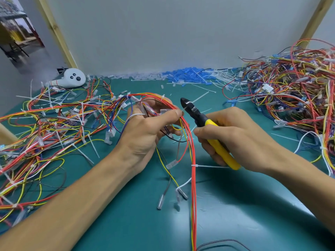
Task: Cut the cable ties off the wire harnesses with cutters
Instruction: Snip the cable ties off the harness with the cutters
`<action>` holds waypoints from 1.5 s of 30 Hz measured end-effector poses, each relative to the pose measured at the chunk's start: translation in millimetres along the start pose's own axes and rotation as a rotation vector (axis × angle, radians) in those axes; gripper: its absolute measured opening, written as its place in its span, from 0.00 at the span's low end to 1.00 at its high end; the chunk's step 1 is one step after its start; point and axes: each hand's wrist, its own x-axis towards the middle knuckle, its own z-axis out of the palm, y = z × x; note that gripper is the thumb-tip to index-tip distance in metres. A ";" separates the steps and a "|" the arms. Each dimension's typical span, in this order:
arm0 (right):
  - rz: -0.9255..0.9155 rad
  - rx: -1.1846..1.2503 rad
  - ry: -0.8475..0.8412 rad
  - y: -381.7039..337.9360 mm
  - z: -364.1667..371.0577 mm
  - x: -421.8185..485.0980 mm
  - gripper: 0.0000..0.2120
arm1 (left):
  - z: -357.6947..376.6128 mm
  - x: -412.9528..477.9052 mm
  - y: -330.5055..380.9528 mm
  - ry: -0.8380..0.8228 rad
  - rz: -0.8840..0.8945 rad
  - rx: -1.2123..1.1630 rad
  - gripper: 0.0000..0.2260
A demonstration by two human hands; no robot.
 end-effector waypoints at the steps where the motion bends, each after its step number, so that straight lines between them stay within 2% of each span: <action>1: -0.010 -0.024 0.017 1.4 0.8 0.7 0.16 | 0.4 0.1 -0.1 -0.001 -0.008 -0.008 0.09; 11: -0.094 -0.218 0.087 4.4 5.6 0.5 0.14 | 0.9 0.6 -1.6 -0.033 0.021 0.078 0.10; 15: -0.074 -0.178 0.096 4.1 4.0 1.8 0.13 | 0.8 2.3 -0.4 -0.067 -0.024 0.011 0.10; 23: -0.017 -0.027 0.089 2.2 3.7 1.9 0.14 | -1.7 3.4 2.4 -0.066 -0.007 0.029 0.12; 28: -0.040 -0.049 0.104 2.6 1.0 2.5 0.15 | -2.1 2.2 4.8 -0.082 -0.043 -0.025 0.08; 33: -0.058 -0.056 0.144 3.3 -1.6 3.7 0.16 | 0.6 2.0 3.4 -0.090 -0.029 0.102 0.01; 40: -0.103 0.023 0.132 4.3 -4.4 6.1 0.13 | 2.7 -1.2 2.9 -0.100 0.081 0.202 0.05; 42: -0.135 -0.010 0.116 1.7 -7.1 4.7 0.09 | 2.3 -1.3 3.5 -0.109 0.097 0.208 0.05; 45: -0.184 -0.243 0.100 1.8 -9.1 1.5 0.08 | 1.6 -1.2 3.7 -0.105 0.126 0.238 0.05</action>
